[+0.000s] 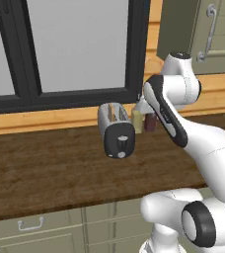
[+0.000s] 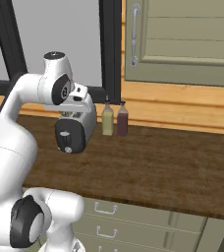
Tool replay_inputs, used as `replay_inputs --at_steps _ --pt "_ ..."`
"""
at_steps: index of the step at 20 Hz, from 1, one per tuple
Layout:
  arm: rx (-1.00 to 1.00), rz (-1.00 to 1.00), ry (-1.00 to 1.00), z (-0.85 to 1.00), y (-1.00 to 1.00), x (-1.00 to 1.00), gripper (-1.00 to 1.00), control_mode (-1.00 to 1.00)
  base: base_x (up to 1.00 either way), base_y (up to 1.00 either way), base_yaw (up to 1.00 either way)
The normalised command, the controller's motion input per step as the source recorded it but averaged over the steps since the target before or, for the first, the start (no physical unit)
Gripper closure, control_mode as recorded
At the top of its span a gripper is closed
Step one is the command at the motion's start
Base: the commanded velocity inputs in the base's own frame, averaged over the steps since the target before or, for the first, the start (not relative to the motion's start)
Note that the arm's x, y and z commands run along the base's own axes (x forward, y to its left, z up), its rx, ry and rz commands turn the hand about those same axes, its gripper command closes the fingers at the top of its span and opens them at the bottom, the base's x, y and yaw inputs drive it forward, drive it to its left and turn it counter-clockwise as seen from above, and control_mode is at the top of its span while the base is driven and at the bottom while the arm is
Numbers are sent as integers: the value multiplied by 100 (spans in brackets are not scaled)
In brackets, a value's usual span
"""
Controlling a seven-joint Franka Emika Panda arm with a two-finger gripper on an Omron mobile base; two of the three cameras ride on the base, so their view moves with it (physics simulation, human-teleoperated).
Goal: Start the toaster. Once the lever pops up, take the bread to the plate on the dining counter.
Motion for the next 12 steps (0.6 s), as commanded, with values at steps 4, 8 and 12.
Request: replay_inputs --at_steps 4,8,12 --pt "0 0 0 -4 0 -46 -100 -100 0 0 0" --pt "0 0 0 -41 15 -79 -100 -100 0 0 0" --pt "0 -10 0 -41 68 -9 -100 -100 0 0 0"
